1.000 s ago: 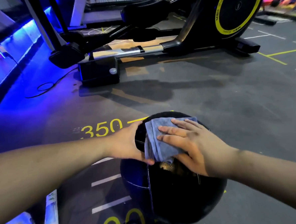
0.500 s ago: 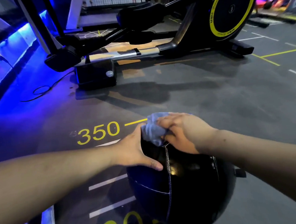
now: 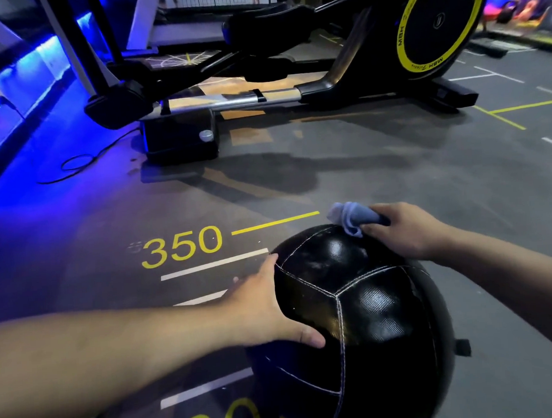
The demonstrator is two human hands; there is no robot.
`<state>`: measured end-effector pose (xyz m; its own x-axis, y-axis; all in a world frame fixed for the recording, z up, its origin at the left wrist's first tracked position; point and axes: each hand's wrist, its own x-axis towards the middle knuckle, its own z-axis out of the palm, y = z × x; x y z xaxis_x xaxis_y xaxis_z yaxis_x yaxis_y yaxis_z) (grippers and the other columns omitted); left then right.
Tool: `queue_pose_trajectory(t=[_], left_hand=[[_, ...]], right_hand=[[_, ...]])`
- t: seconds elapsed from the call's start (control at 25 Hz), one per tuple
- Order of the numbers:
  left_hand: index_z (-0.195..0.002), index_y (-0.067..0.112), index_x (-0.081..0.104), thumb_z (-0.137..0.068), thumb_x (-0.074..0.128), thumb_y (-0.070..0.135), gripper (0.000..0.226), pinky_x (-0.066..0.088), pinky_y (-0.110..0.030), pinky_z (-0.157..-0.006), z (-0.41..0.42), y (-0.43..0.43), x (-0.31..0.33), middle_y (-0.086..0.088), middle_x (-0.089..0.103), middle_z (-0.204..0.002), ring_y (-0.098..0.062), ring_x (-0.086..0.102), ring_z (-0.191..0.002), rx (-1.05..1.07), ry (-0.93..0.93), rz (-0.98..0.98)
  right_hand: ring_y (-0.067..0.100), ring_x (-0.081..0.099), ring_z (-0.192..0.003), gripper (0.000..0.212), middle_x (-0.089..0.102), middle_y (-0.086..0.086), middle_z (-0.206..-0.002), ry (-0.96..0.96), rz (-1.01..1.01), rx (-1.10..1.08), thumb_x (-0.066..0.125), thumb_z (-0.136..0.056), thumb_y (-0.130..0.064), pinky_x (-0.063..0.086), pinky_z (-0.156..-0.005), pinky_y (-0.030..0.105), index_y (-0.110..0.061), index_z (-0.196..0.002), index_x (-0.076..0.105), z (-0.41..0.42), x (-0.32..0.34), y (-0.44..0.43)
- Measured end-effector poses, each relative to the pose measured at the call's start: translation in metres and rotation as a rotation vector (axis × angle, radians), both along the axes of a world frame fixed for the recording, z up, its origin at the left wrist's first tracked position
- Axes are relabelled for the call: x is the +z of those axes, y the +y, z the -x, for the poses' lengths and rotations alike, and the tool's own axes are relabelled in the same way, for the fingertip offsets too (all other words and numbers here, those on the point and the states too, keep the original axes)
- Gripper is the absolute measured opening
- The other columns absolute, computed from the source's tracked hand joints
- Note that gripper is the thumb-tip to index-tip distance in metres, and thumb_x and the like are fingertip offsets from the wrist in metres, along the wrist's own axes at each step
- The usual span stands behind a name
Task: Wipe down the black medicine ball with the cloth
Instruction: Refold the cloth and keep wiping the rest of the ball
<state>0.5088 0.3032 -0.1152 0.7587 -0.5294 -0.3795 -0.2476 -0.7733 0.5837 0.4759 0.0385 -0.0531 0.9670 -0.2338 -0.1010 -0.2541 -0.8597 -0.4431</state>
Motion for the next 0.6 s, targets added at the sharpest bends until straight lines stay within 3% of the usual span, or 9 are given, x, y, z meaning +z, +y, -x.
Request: queue_pose_trajectory(t=[0.08, 0.12, 0.2, 0.24, 0.32, 0.36, 0.4, 0.48, 0.6], left_hand=[[-0.141, 0.043, 0.015, -0.012, 0.07, 0.089, 0.148, 0.037, -0.045, -0.111, -0.002, -0.001, -0.002, 0.012, 0.05, -0.142, -0.022, 0.041, -0.137, -0.019, -0.001, 0.028], [-0.132, 0.047, 0.031, -0.015, 0.07, 0.09, 0.131, 0.039, -0.044, -0.11, -0.003, -0.001, -0.003, 0.016, 0.056, -0.133, -0.017, 0.049, -0.13, -0.042, 0.006, 0.062], [-0.108, 0.053, 0.052, -0.019, 0.069, 0.091, 0.099, 0.043, -0.039, -0.106, -0.007, 0.003, -0.006, 0.023, 0.062, -0.116, -0.006, 0.057, -0.117, -0.084, 0.013, 0.107], [-0.108, 0.051, 0.054, -0.018, 0.07, 0.091, 0.099, 0.045, -0.037, -0.105, -0.009, 0.006, -0.007, 0.025, 0.062, -0.116, -0.004, 0.057, -0.115, -0.082, 0.023, 0.118], [-0.125, 0.048, 0.044, -0.015, 0.07, 0.091, 0.121, 0.044, -0.036, -0.106, -0.011, 0.008, -0.008, 0.023, 0.058, -0.125, -0.008, 0.055, -0.121, -0.05, 0.023, 0.091], [-0.136, 0.043, 0.033, -0.014, 0.069, 0.091, 0.136, 0.042, -0.037, -0.107, -0.01, 0.007, -0.005, 0.019, 0.056, -0.131, -0.012, 0.052, -0.125, -0.046, 0.015, 0.062], [-0.144, 0.039, 0.02, -0.015, 0.068, 0.091, 0.148, 0.039, -0.039, -0.11, -0.009, 0.004, -0.002, 0.014, 0.052, -0.139, -0.015, 0.049, -0.13, -0.051, 0.017, 0.031], [-0.15, 0.038, 0.005, -0.019, 0.067, 0.091, 0.154, 0.031, -0.044, -0.115, -0.002, -0.005, 0.006, 0.007, 0.045, -0.148, -0.02, 0.042, -0.137, -0.076, 0.009, -0.014], [-0.151, 0.034, 0.006, -0.022, 0.067, 0.088, 0.152, 0.024, -0.048, -0.117, 0.001, -0.015, 0.011, 0.005, 0.044, -0.149, -0.025, 0.038, -0.139, -0.092, -0.042, -0.04]], right_hand=[[0.023, 0.064, -0.102, 0.019, 0.071, -0.001, -0.103, -0.17, 0.154, 0.302, 0.063, -0.084, -0.025, 0.041, -0.079, 0.025, -0.022, -0.102, 0.067, 0.01, 0.009, 0.036], [0.021, 0.063, -0.107, 0.025, 0.07, -0.004, -0.11, -0.226, 0.218, 0.487, 0.062, -0.082, -0.027, 0.043, -0.087, 0.025, -0.023, -0.106, 0.068, 0.017, 0.009, 0.057], [0.021, 0.056, -0.122, 0.04, 0.064, -0.009, -0.127, -0.216, 0.361, 0.739, 0.052, -0.079, -0.036, 0.04, -0.106, 0.035, -0.03, -0.116, 0.066, 0.03, -0.002, 0.089], [0.022, 0.052, -0.127, 0.047, 0.061, -0.01, -0.133, -0.158, 0.381, 0.752, 0.046, -0.079, -0.039, 0.037, -0.11, 0.039, -0.032, -0.122, 0.063, 0.03, -0.004, 0.09], [0.017, 0.053, -0.124, 0.039, 0.062, -0.011, -0.13, -0.143, 0.266, 0.661, 0.047, -0.083, -0.036, 0.039, -0.104, 0.03, -0.034, -0.12, 0.062, 0.018, -0.003, 0.07], [0.017, 0.059, -0.115, 0.028, 0.067, -0.009, -0.121, -0.136, 0.194, 0.539, 0.053, -0.085, -0.032, 0.042, -0.092, 0.024, -0.032, -0.111, 0.064, 0.01, -0.002, 0.051], [0.02, 0.062, -0.106, 0.018, 0.07, -0.004, -0.11, -0.116, 0.165, 0.367, 0.057, -0.086, -0.029, 0.04, -0.08, 0.022, -0.029, -0.102, 0.066, 0.0, -0.001, 0.03], [0.027, 0.064, -0.101, 0.016, 0.071, 0.006, -0.101, 0.04, 0.148, 0.027, 0.058, -0.088, -0.03, 0.04, -0.073, 0.027, -0.021, -0.099, 0.066, -0.016, 0.001, -0.005], [0.025, 0.064, -0.099, 0.014, 0.07, -0.001, -0.096, 0.039, 0.188, 0.079, 0.059, -0.087, -0.03, 0.04, -0.073, 0.025, -0.024, -0.097, 0.066, -0.012, 0.002, 0.002]])
